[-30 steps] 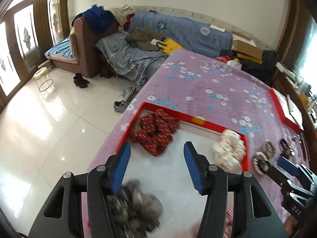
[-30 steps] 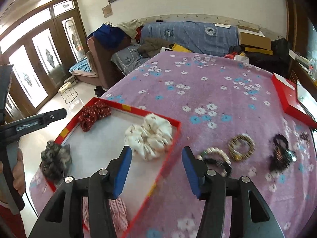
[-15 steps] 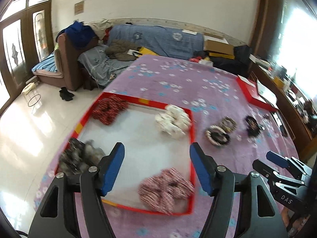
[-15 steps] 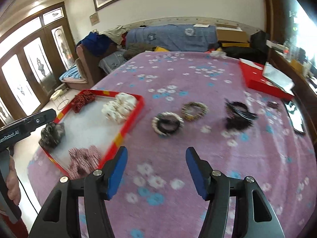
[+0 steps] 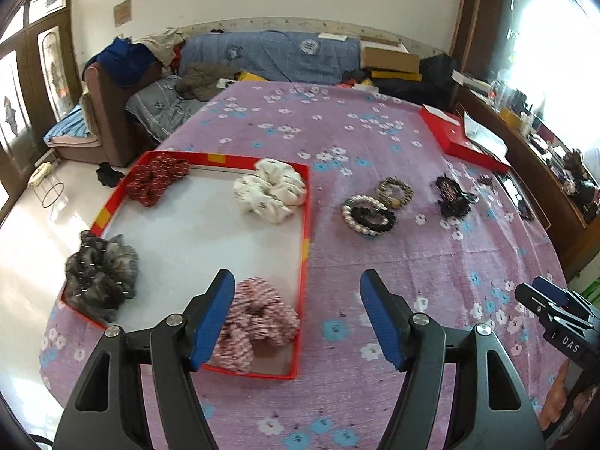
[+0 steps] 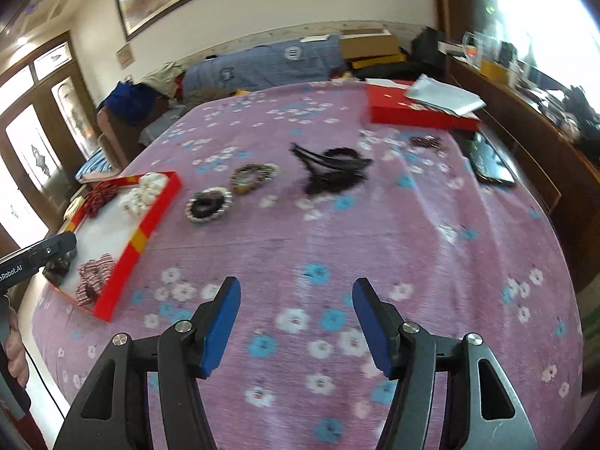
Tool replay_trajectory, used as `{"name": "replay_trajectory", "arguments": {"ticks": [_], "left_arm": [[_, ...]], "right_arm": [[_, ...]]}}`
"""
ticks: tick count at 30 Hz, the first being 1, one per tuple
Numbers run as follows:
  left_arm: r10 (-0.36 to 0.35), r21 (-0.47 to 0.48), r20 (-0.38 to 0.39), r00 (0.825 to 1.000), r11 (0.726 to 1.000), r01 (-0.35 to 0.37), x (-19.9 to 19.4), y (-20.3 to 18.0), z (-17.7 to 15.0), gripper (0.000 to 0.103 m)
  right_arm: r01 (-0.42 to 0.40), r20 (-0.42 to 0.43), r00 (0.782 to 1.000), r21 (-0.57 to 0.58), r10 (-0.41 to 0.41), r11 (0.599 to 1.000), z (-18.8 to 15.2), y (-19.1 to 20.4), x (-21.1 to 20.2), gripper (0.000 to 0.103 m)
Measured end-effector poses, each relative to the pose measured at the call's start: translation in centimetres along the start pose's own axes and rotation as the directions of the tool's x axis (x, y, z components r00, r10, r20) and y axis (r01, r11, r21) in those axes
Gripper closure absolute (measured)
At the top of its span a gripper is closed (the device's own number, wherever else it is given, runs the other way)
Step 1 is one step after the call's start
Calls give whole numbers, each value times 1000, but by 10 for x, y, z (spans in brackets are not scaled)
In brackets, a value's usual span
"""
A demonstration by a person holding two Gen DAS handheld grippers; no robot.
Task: Organize jewelry
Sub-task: 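Reach both tools toward the black claw clips and bracelets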
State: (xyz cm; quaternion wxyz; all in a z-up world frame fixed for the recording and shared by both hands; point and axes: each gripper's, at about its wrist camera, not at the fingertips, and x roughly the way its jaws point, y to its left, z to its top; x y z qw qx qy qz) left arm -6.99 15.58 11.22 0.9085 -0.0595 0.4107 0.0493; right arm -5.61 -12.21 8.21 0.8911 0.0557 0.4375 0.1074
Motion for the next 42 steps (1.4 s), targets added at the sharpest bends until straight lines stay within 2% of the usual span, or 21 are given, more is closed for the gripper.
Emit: {"name": "replay_trajectory", "arguments": {"ticks": [6,17,24,26,28,32,35,41,42], "left_arm": [[-53,36,-38,998,998,54,24,-27,7,35],[-62,205,-75,995,976,76,89,-79,27,35],[-96,318,-78,992,941,116,127,-104,42,37],[-104,340,-88,991,932,128,135,-106,44,38],[-125,355,-93,988,923,150,138,-107,45,44],[-140,385,-108,984,907,171,145,-107,43,61],[-132,405,-117,984,898,169,153,-108,40,61],[-142,406,-123,982,896,180,161,-111,43,61],[-146,402,-127,981,897,186,161,-111,43,65]], "right_arm": [[-4,-18,1000,44,5,999,3,-21,8,37],[-36,-51,998,65,39,997,10,-26,34,37],[-54,-37,998,82,58,995,51,-39,61,37],[-38,-37,999,51,40,998,66,-39,70,37],[-34,-26,999,7,34,999,80,-34,77,36],[-9,-28,1000,-111,6,994,99,-18,94,34],[1,-47,999,-176,-9,984,105,-9,109,34],[91,-34,994,-278,-105,956,108,5,140,34],[100,-31,993,-284,-113,954,108,6,143,34]]}}
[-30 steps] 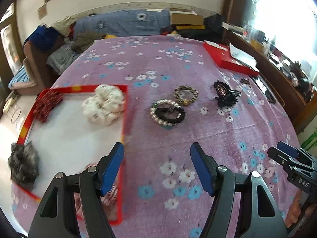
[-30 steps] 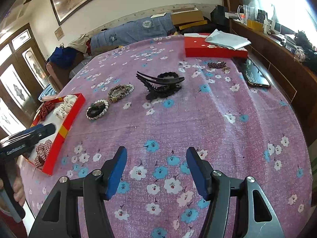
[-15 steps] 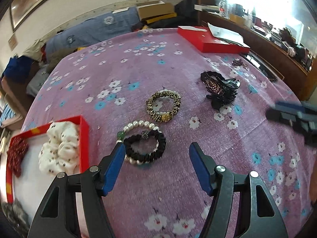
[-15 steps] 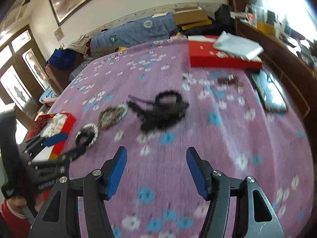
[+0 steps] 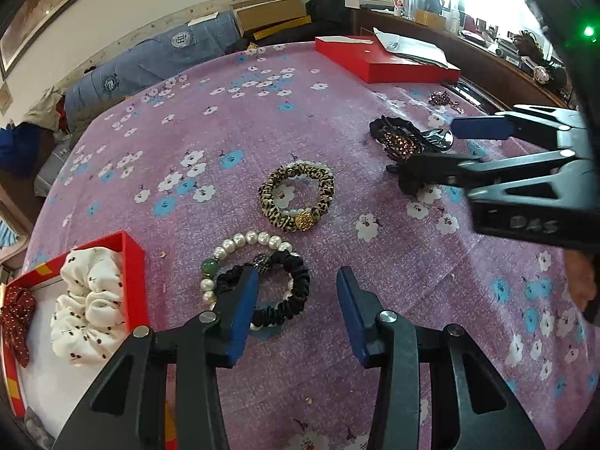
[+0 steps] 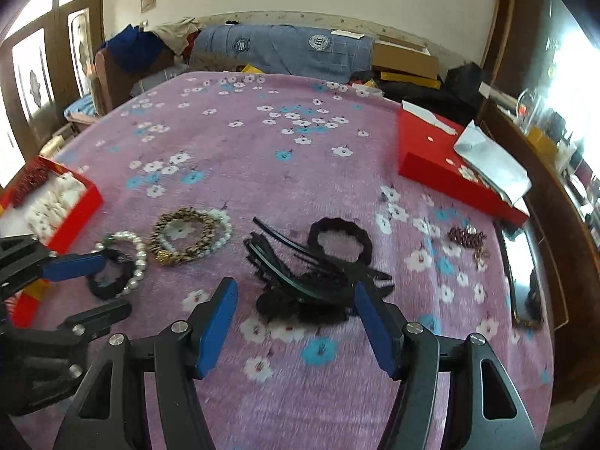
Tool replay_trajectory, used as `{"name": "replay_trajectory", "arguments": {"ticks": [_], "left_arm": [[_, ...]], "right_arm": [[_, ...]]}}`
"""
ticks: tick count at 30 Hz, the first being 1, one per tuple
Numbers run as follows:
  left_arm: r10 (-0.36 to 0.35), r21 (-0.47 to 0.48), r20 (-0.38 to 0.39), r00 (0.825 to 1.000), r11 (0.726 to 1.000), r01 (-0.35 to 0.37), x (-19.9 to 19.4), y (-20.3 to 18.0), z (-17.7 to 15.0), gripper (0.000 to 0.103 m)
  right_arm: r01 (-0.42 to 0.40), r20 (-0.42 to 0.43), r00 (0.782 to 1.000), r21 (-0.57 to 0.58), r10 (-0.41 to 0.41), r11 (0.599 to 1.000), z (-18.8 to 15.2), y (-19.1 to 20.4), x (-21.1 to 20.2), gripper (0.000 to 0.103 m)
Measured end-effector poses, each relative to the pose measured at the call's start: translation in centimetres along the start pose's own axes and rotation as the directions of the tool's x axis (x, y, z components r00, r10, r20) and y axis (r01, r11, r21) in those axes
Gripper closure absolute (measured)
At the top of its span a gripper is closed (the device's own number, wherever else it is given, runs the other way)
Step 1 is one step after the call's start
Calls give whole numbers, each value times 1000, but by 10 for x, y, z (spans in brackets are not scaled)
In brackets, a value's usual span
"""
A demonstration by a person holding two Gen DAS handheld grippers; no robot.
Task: Organize jewelry
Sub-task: 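Reach both tools toward the black claw clips and bracelets, then grasp black claw clips with right tool while left tool grasps black beaded bracelet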
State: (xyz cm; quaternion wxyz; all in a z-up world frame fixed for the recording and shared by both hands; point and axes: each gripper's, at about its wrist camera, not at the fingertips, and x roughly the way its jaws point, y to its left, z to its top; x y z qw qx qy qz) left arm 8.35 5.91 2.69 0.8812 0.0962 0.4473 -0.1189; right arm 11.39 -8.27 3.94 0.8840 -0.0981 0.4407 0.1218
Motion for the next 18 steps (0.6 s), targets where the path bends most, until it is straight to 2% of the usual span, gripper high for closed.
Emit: {"name": "replay_trajectory", "arguments": {"ticks": [1,2,3,4,5,7,9,10,12,18], "left_arm": [[-8,-6,-2,1000,1000,8,0,1,0,70],[-14,-15,-9,1000,1000,14,1,2,1,86],[-24,-29,-20,1000,999,23,3,3,1,96],[-33,-42,-22,999,999,32,3,4,1,96],[-41,-55,-18,999,998,40,2,5,0,96],[-44,-80,-12,999,996,43,-2,8,0,96],[-49,-108,3,999,993,49,-9,11,0,96],[-50,-117,9,999,992,50,-13,12,-1,96],[-59,-143,26,998,988,62,-23,15,-1,96],[-116,-194,113,987,971,136,-73,21,-5,96]], "right_arm": [[15,3,1000,-8,-15,1000,1,1,4,34],[26,3,1000,-15,-26,1000,2,2,6,35],[35,1,999,-20,-35,999,3,3,9,42],[46,-3,999,-25,-46,999,3,2,12,49],[50,-15,999,-28,-51,998,3,2,15,63],[55,-11,998,-33,-55,998,2,2,14,70],[78,13,997,-54,-78,995,3,6,5,83],[95,29,995,-64,-93,993,3,8,-3,86],[77,42,996,-47,-75,996,4,6,-14,88],[-57,66,997,133,49,989,-3,-22,-52,91]]}}
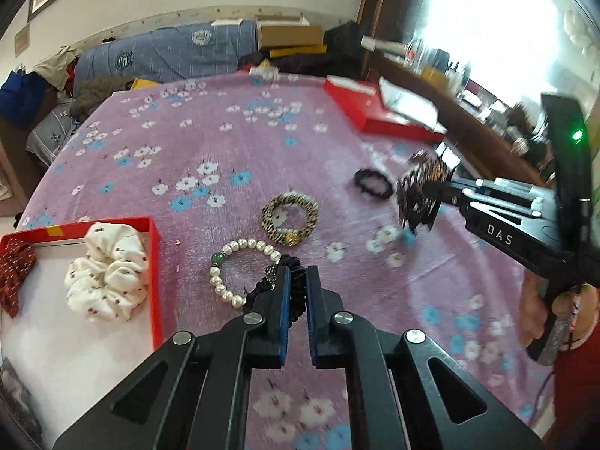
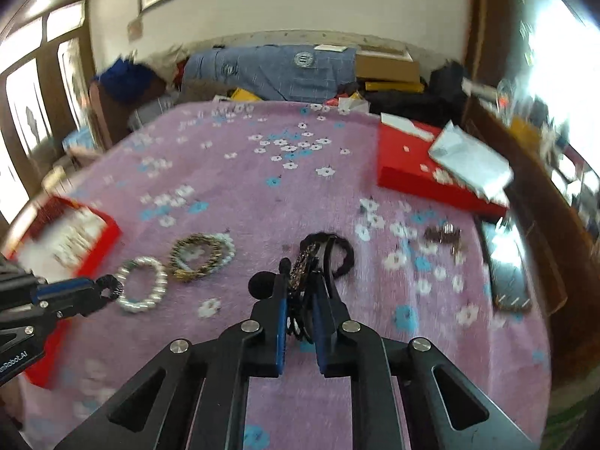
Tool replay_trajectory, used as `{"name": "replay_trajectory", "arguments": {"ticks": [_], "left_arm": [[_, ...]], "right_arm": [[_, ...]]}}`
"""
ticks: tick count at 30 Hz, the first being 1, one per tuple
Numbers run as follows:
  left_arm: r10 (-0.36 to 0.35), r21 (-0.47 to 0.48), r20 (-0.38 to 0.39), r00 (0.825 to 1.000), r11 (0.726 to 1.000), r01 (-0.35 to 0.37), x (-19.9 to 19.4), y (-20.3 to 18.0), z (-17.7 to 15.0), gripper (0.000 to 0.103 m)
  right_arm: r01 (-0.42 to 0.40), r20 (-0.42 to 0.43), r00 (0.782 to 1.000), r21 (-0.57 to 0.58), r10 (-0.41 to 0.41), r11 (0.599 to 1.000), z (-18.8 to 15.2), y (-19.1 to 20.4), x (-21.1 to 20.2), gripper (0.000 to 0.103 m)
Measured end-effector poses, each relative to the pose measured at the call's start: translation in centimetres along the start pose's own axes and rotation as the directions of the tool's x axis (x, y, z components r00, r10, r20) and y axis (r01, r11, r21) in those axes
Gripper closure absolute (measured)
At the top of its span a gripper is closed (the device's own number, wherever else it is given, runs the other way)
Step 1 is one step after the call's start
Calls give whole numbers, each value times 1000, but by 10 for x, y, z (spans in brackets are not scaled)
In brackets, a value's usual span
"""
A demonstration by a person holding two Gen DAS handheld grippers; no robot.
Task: Organize jewelry
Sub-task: 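Grasp black claw clips with right tool while left tool grasps black beaded bracelet, then lower the clips and bracelet into the red tray and open both tools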
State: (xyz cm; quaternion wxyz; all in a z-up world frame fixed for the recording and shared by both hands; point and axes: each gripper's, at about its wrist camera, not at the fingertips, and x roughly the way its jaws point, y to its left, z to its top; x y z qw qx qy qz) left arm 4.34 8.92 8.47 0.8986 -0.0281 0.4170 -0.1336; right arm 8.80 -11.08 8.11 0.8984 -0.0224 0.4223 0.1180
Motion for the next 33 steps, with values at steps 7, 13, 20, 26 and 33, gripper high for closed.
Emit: {"name": "replay_trajectory", "arguments": {"ticks": [7,13,20,26,33], "left_arm": [[-49,-44,48,998,998,51,-46,-3,-14,96],[-43,-65,71,997,997,48,-73,1,-33,96],[-27,-130,111,993,991,41,-108,36,-47,96],[50,-204,136,989,979,-21,-130,82,-58,95],[171,-295,115,979,947,-131,-137,148,-69,95]], "right_arm": [[-173,30,985,178,170,969,-20,-20,-48,90],[-266,41,964,243,264,933,-31,-15,-74,90],[-329,36,943,243,330,913,-35,15,-88,90],[-387,3,919,205,395,899,-29,64,-82,90],[-460,-44,883,121,468,880,-13,135,-65,90]]}}
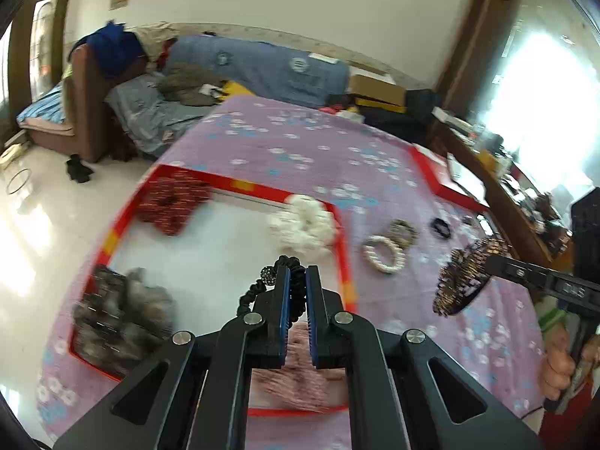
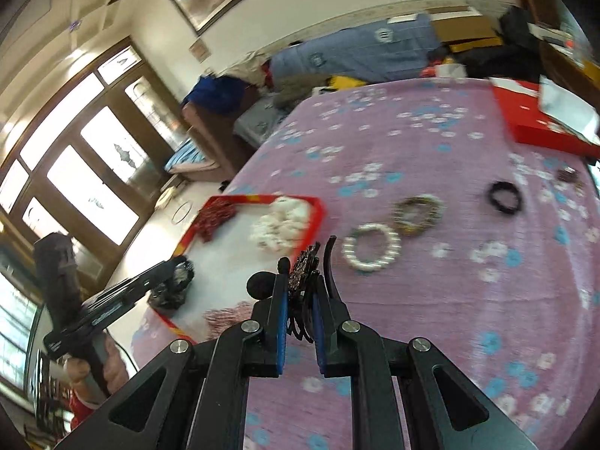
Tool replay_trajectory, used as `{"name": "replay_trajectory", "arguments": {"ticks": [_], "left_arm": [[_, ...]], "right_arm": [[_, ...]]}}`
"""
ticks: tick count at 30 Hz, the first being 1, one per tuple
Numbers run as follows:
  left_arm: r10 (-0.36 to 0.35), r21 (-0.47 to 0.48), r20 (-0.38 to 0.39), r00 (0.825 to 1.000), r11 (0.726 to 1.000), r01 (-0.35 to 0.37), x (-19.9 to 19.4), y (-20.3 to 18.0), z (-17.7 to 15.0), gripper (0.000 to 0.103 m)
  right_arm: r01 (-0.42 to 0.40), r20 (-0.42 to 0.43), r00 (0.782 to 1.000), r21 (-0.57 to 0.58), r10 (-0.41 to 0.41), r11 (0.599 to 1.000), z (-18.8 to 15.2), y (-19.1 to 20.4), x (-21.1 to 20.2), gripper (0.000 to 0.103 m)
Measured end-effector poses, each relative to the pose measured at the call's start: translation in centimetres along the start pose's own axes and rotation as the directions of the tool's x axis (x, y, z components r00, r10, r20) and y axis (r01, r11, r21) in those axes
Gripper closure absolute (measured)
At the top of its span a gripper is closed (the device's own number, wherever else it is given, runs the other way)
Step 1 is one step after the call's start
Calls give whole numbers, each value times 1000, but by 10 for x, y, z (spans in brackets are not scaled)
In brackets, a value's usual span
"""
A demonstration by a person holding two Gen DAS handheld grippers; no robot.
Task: Organize jewelry
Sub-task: 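Lower the clips and bracelet into the red tray and open both tools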
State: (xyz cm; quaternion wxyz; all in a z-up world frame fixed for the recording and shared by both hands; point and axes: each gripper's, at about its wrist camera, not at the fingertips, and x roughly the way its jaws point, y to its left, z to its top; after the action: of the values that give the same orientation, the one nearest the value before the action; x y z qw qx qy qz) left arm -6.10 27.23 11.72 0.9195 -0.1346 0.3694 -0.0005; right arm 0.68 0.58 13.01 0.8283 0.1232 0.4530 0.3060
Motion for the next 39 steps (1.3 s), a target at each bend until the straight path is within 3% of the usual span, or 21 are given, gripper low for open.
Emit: {"name": "replay_trajectory", "arguments": {"ticks": [12,18,21,25,26,34,39], "left_arm": [[118,-79,-39,992,990,-120,39,70,35,95],[228,-61,-60,972,971,-232,62,93,48,95],[248,-60,-85,965,965,-254,74,102,49,95],[248,-63,-110,962,965,-256,85,110,45,95],[256,-61,-112,960,962,-264,88,112,45,95],[260,-96,-140,955,957,-275,102,128,45,95],[267,-101,-139,954,954,-281,104,128,43,94]], "right_arm": [[-160,-93,982,32,162,987,29,47,94,89],[-235,-147,957,106,249,966,47,57,148,89],[-257,-174,943,167,285,952,55,53,178,89],[-336,-212,893,275,398,901,65,42,218,89],[-336,-216,890,289,402,897,67,40,222,89],[-216,-219,934,286,283,934,87,24,241,89],[-182,-226,944,259,242,949,91,27,250,86]]}}
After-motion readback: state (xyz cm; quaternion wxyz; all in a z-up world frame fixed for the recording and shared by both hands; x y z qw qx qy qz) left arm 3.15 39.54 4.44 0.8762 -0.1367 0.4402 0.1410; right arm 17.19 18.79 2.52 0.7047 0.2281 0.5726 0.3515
